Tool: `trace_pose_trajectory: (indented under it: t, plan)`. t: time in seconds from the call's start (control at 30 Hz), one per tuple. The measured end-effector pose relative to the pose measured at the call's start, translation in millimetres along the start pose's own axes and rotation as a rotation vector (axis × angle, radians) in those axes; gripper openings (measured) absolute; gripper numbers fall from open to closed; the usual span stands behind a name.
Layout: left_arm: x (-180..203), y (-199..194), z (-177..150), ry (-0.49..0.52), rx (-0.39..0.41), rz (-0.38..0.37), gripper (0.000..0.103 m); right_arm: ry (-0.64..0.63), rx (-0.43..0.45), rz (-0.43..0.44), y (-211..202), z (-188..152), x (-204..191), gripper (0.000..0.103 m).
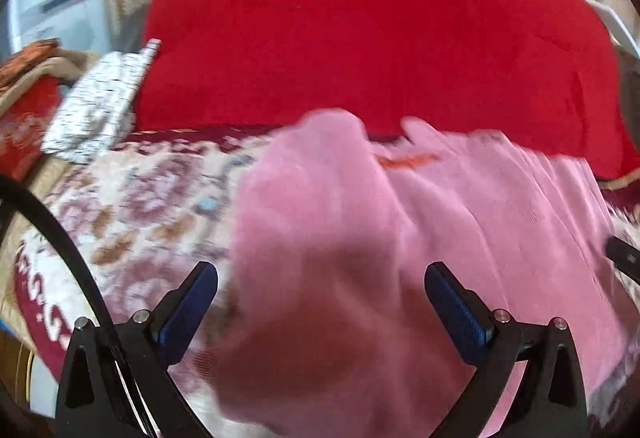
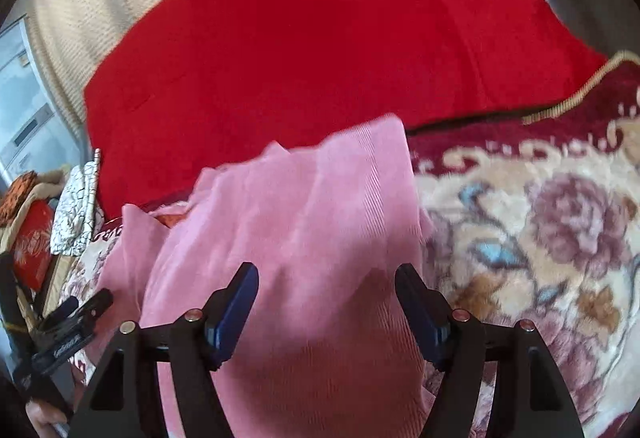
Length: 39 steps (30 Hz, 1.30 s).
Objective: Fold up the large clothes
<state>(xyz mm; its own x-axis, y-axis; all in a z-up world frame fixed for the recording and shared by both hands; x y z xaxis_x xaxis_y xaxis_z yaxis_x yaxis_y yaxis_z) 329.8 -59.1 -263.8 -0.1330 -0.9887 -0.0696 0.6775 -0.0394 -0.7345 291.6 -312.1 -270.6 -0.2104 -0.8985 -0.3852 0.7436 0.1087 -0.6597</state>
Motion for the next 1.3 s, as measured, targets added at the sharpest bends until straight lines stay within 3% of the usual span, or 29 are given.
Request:
trace_pose_trajectory:
  t: [0.1, 0.23, 0.33, 0.5, 0.57, 0.63, 0.8, 1.0, 1.13, 1.2, 1.3]
  plan:
    - [20, 20, -12, 0.089, -0.092, 0.008, 0.103, 0.018, -0.097, -0.039, 22, -7, 8, 0.074]
    - [18, 20, -13, 0.064, -0.097, 0.009, 0.103, -0.008, -0.071, -0.043, 17, -4, 3, 0.075]
    - [10, 9, -7, 0.018, -0.043, 0.007, 0.103, 0.003, -0.008, -0.01, 4, 1, 2, 0.075]
    - [21, -12, -1, 0.065, 0.068, -0.042, 0.103, -0.015, 0.036, -0.004, -3, 5, -1, 0.075]
    - [35, -11, -5, 0.122, 0.05, -0.077, 0.103, -0.015, 0.003, -0.003, 4, 2, -2, 0.075]
    - [49, 1, -13, 0.194, -0.003, -0.053, 0.103, -0.017, -0.056, -0.022, 16, -3, -2, 0.075]
    - [31, 8, -9, 0.067, -0.056, -0.118, 0.103, 0.008, -0.063, -0.033, 18, -3, 6, 0.075]
    - [16, -15, 4, 0.008, 0.077, -0.076, 0.103, 0.012, 0.029, -0.007, 1, 6, 7, 0.075]
    - [14, 5, -2, 0.018, -0.008, -0.034, 0.103, -0.028, 0.015, 0.006, 5, 3, -3, 0.075]
    - [22, 25, -10, 0.097, -0.085, 0.033, 0.103, -0.039, -0.042, 0.003, 16, -2, -6, 0.076]
    - [24, 18, -13, 0.105, -0.062, 0.039, 0.103, -0.073, -0.071, -0.027, 24, -7, -9, 0.076]
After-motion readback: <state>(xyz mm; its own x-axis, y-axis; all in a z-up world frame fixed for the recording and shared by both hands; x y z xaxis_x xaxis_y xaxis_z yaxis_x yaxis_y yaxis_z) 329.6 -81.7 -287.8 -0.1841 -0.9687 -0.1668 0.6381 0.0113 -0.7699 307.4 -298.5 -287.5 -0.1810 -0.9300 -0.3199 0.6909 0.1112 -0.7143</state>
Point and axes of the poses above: each gripper's, at about its wrist camera, not at the fingertips, and y roughly the way its jaws point, x to its right, z to its top, the point moved 4 cm from there along y, roughly the way its jaws point, and after that the axes turned 1 degree about y, right-handed, at the moved point
